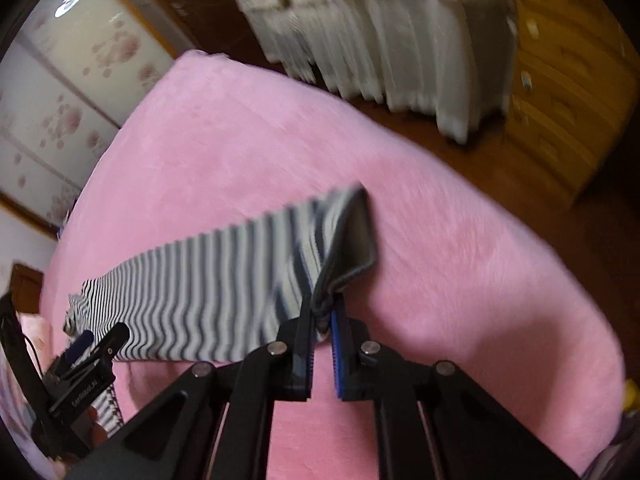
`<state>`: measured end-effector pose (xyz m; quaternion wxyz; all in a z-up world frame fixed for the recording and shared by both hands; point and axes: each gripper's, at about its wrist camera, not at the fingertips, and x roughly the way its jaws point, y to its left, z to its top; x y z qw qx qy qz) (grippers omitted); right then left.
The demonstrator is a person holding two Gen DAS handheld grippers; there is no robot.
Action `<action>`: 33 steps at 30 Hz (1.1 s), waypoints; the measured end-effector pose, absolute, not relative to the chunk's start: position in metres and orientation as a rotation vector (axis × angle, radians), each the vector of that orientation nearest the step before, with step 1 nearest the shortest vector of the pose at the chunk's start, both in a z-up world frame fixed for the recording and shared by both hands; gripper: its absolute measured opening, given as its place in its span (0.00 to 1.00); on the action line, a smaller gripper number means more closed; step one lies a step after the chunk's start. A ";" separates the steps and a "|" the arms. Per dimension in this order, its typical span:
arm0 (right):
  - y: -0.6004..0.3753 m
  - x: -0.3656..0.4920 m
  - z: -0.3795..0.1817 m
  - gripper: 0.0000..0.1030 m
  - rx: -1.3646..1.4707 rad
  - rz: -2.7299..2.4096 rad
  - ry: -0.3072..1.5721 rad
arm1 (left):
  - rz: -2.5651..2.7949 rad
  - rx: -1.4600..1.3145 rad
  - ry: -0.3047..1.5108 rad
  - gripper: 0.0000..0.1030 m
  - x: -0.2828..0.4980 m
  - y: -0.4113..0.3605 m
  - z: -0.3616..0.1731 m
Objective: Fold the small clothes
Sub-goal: 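Carry the held cuff with the right tool across the shirt body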
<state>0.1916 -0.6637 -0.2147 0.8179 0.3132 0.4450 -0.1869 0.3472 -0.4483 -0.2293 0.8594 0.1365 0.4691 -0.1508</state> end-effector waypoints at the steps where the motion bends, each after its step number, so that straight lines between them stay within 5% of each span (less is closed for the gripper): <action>1: -0.656 0.195 -0.203 0.07 0.627 -0.387 0.929 | -0.311 0.278 0.983 0.94 0.349 -0.443 -0.226; 18: -0.398 0.330 -0.035 0.07 0.144 0.033 0.730 | -0.106 0.102 0.894 0.94 0.389 -0.177 -0.132; 33: -0.105 0.415 -0.132 0.07 -0.023 0.398 0.943 | 0.079 -0.027 1.031 0.94 0.372 0.063 -0.213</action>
